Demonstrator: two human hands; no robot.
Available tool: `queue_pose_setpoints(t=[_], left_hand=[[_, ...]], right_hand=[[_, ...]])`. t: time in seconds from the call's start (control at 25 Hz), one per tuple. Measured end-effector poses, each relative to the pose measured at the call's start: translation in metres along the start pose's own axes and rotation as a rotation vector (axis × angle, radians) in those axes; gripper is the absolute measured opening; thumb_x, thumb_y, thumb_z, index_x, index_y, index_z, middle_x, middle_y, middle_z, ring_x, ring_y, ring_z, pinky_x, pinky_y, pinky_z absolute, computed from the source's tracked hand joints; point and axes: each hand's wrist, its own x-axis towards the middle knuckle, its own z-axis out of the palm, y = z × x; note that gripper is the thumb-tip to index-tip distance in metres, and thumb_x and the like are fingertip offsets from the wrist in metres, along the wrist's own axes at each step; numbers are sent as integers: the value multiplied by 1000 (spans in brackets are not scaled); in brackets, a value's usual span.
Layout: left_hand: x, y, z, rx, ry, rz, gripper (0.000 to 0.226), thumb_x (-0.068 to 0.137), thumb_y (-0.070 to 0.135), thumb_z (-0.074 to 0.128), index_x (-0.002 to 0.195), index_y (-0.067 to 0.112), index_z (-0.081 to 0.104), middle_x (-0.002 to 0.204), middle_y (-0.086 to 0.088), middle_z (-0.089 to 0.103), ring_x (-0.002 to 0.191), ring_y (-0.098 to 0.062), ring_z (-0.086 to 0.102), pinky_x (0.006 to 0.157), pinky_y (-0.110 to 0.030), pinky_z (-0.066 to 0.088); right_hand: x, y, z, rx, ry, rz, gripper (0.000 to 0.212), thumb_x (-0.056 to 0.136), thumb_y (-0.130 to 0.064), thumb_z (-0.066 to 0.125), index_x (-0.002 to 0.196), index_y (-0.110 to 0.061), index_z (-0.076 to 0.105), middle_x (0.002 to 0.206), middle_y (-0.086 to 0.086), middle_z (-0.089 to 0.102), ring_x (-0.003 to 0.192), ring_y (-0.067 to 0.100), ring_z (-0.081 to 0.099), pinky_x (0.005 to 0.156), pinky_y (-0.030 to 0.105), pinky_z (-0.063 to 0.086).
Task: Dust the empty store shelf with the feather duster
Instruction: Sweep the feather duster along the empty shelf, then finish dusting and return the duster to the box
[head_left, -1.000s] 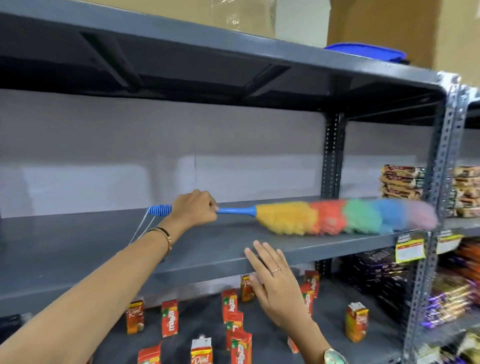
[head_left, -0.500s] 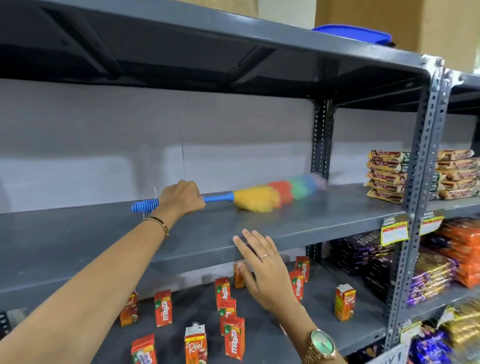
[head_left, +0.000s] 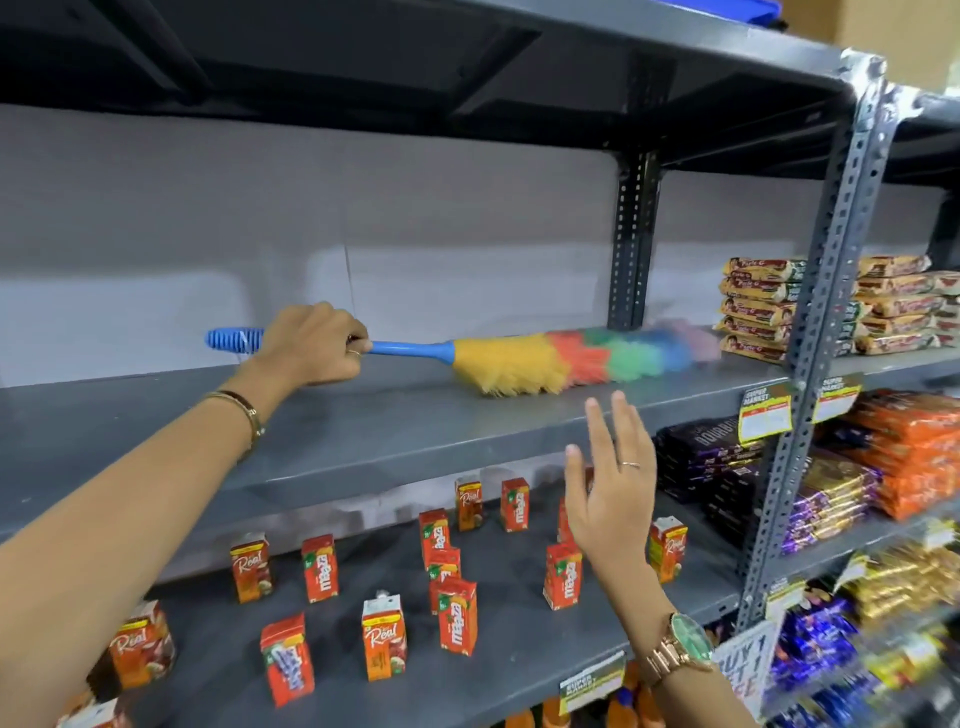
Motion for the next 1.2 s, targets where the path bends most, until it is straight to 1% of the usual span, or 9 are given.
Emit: queue_pose_setpoints(t=[0.12, 0.32, 0.48, 0.56, 0.68, 0.84, 1.0, 1.12, 1.2], left_hand=[[1, 16, 5, -27, 121, 218, 56, 77, 49, 27, 74, 10, 67, 67, -14, 68, 67, -36, 62, 52, -27, 26], [6, 120, -7, 18, 204, 673, 41, 72, 40, 36, 52, 10, 58, 42, -8, 57, 32, -29, 53, 49, -12, 6], [-3, 227, 17, 161, -68, 849, 37, 84, 38, 39, 86, 14, 66, 86, -7, 70, 76, -34, 67, 52, -25, 27], [-18, 278, 39, 167, -210, 904, 32, 84, 37, 46, 94, 15, 67, 97, -6, 70, 88, -33, 66, 59, -29, 33], [-52, 348, 101, 105, -369, 1013, 30, 81, 34, 52, 94, 13, 68, 97, -7, 71, 89, -31, 67, 60, -30, 35], [-109, 419, 197, 84, -606, 1190, 25, 83, 25, 51, 95, 10, 68, 100, -9, 70, 91, -30, 66, 60, -31, 32], [-177, 477, 294, 111, -661, 1345, 13, 88, 15, 45, 84, 16, 57, 99, -9, 68, 90, -28, 64, 53, -33, 26], [-216, 515, 353, 130, -727, 1392, 23, 92, 7, 40, 101, 12, 61, 108, -10, 65, 101, -29, 61, 78, -36, 40], [-238, 542, 390, 156, -729, 1469, 20, 88, 15, 48, 96, 15, 67, 98, -6, 71, 94, -23, 66, 90, -37, 43]], right_hand=[[-12, 32, -21, -136, 22, 121, 47, 98, -28, 37, 134, 0, 47, 141, 24, 40, 130, 37, 32, 104, 52, 23], [-82, 89, -64, -330, -12, 356, 58, 76, -23, 36, 119, 13, 50, 126, 35, 48, 122, 35, 32, 86, 68, 32], [-177, 134, -106, -432, -293, 463, 70, 82, -43, 38, 126, 11, 50, 134, 30, 45, 125, 35, 35, 108, 54, 13], [-223, 149, -129, -446, -477, 543, 71, 73, -42, 44, 119, 10, 56, 126, 30, 52, 116, 36, 45, 106, 51, 21], [-296, 163, -167, -420, -625, 771, 50, 77, -27, 39, 113, 2, 58, 103, 24, 65, 90, 37, 61, 80, 44, 46], [-372, 176, -202, -495, -771, 939, 45, 81, -18, 45, 114, 7, 61, 106, 25, 65, 88, 39, 66, 69, 47, 53], [-426, 189, -217, -588, -804, 966, 40, 71, -3, 60, 109, 7, 63, 101, 24, 67, 82, 39, 66, 65, 45, 54], [-466, 203, -220, -618, -893, 963, 45, 64, -1, 72, 109, 4, 65, 99, 22, 67, 79, 38, 67, 61, 43, 54], [-498, 215, -214, -578, -996, 996, 42, 75, -12, 53, 112, 2, 63, 104, 22, 66, 82, 38, 65, 65, 44, 53]])
